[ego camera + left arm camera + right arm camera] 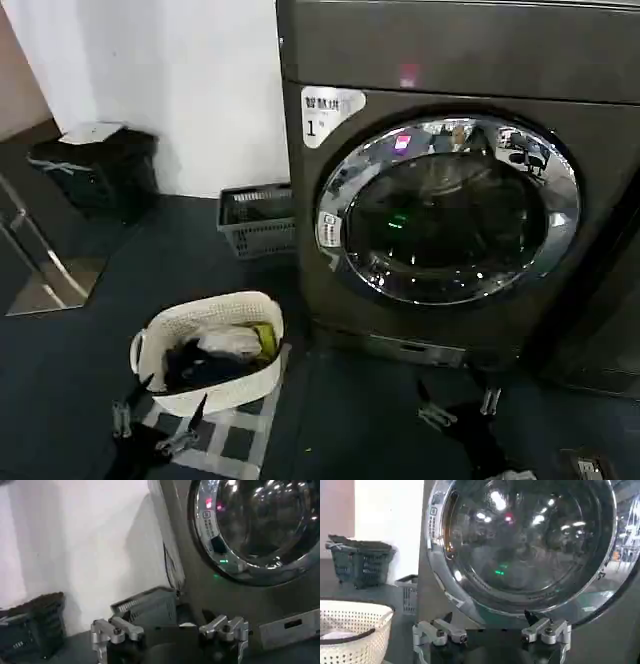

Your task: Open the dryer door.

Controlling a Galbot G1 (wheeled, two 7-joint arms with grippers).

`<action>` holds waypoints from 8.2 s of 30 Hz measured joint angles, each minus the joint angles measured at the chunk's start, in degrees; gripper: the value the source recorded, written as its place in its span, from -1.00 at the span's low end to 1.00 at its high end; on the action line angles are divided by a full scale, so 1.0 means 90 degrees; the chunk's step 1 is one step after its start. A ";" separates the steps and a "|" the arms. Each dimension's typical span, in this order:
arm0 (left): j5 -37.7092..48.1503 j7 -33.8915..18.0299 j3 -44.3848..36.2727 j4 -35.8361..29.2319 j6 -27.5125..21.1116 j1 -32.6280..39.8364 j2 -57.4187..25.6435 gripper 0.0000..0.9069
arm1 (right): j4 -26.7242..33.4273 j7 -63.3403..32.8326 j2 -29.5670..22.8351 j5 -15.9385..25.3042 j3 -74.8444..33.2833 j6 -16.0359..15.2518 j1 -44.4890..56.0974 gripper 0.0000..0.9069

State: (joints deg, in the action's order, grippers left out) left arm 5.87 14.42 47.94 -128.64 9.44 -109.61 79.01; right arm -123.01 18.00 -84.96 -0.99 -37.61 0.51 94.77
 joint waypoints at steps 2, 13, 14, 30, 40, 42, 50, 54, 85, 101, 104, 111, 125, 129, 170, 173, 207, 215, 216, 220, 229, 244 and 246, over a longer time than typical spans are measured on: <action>0.0000 0.0000 -0.0024 0.0001 0.0005 0.0002 0.0000 1.00 | 0.0031 0.0203 0.0086 -0.0112 -0.0061 -0.0094 -0.0092 1.00; -0.0042 -0.0126 -0.0075 -0.0041 -0.0267 0.0007 -0.0018 1.00 | 0.0512 0.0778 0.0966 -0.1183 -0.0263 -0.0476 -0.1167 1.00; -0.0041 -0.0136 -0.0081 -0.0048 -0.0267 0.0009 -0.0014 1.00 | 0.0552 0.0808 0.1051 -0.1253 -0.0247 -0.0477 -0.1264 1.00; -0.0128 -0.0256 -0.0116 -0.0048 -0.0311 0.0079 -0.0011 1.00 | 0.1130 0.0948 0.2119 -0.1788 0.0272 -0.0546 -0.2360 1.00; -0.0264 -0.0137 -0.0159 -0.0066 -0.0353 0.0092 0.0004 1.00 | 0.1541 0.1007 0.2384 -0.1987 0.0731 -0.0482 -0.2897 1.00; -0.0268 -0.0103 -0.0167 -0.0101 -0.0424 0.0096 0.0004 1.00 | 0.1645 0.1037 0.2419 -0.2060 0.0860 -0.0448 -0.3036 1.00; -0.0266 -0.0074 -0.0235 -0.0169 -0.0579 0.0095 0.0031 1.00 | 0.2238 0.1083 0.2459 -0.2268 0.1498 -0.0400 -0.3925 1.00; -0.0259 0.0044 -0.0249 -0.0169 -0.0622 0.0090 0.0031 1.00 | 0.2578 0.1128 0.2467 -0.2415 0.1803 -0.0406 -0.4402 1.00; -0.0218 0.0262 -0.0290 -0.0050 -0.0595 0.0097 0.0082 1.00 | 0.3796 0.1195 0.2068 -0.2329 0.3340 -0.0646 -0.6428 1.00; -0.0215 0.0277 -0.0279 -0.0069 -0.0596 0.0093 0.0098 1.00 | 0.4300 0.1204 0.1837 -0.2382 0.3809 -0.0661 -0.7048 1.00; -0.0214 0.0280 -0.0278 -0.0057 -0.0596 0.0106 0.0099 1.00 | 0.4375 0.1445 0.1814 -0.2439 0.3801 -0.0663 -0.7104 1.00; -0.0194 0.0279 -0.0287 -0.0045 -0.0596 0.0116 0.0096 1.00 | 0.4442 0.1878 0.1856 -0.2520 0.3748 -0.0511 -0.7191 1.00; -0.0057 0.0308 -0.0291 0.0019 -0.0619 0.0219 0.0031 1.00 | 0.4106 0.2944 0.2174 -0.2642 0.3462 -0.0435 -0.6806 1.00; 0.0038 0.0323 -0.0294 0.0077 -0.0633 0.0294 0.0001 1.00 | 0.3985 0.3268 0.2274 -0.2708 0.3376 -0.0407 -0.6649 1.00; 0.3412 0.0843 -0.1338 0.2020 -0.1048 0.3670 -0.2316 1.00 | 0.2981 0.4982 0.3100 -0.3187 0.2514 0.0064 -0.5168 1.00; 0.3617 0.0923 -0.1605 0.2284 -0.1040 0.4075 -0.2493 1.00 | 0.2857 0.5070 0.3153 -0.3187 0.2419 0.0116 -0.5016 1.00; 0.4742 0.1527 -0.5597 0.4312 -0.0673 0.8033 -0.3008 1.00 | 0.2441 0.6007 0.3476 -0.3581 0.1109 0.0372 -0.3411 1.00; 0.4807 0.1565 -0.6282 0.4496 -0.0684 0.8670 -0.2778 1.00 | 0.2727 0.6024 0.3345 -0.3578 0.0360 0.0430 -0.3142 1.00; 0.4826 0.1576 -0.6347 0.4513 -0.0684 0.8728 -0.2761 1.00 | 0.2762 0.6039 0.3320 -0.3558 0.0251 0.0436 -0.3101 1.00; 0.4886 0.1618 -0.6609 0.4579 -0.0683 0.8958 -0.2648 1.00 | 0.2845 0.6163 0.3223 -0.3441 -0.0215 0.0487 -0.2931 1.00; 0.4937 0.1777 -0.6998 0.4652 -0.0682 0.9216 -0.2434 1.00 | 0.2868 0.6376 0.2901 -0.2924 -0.1546 0.0778 -0.2348 1.00; 0.5021 0.1916 -0.7645 0.4395 -0.0695 0.9488 -0.2238 1.00 | 0.3308 0.5823 0.2311 -0.2791 -0.4122 0.0836 -0.1506 1.00; 0.5019 0.1937 -0.7738 0.4379 -0.0699 0.9501 -0.2196 1.00 | 0.3339 0.5559 0.2311 -0.2918 -0.4501 0.0842 -0.1376 1.00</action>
State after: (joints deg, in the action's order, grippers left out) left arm 51.04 31.85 -21.71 -89.23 3.15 -24.10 59.24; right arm -92.97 68.03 -64.16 -27.25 -78.12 8.09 82.38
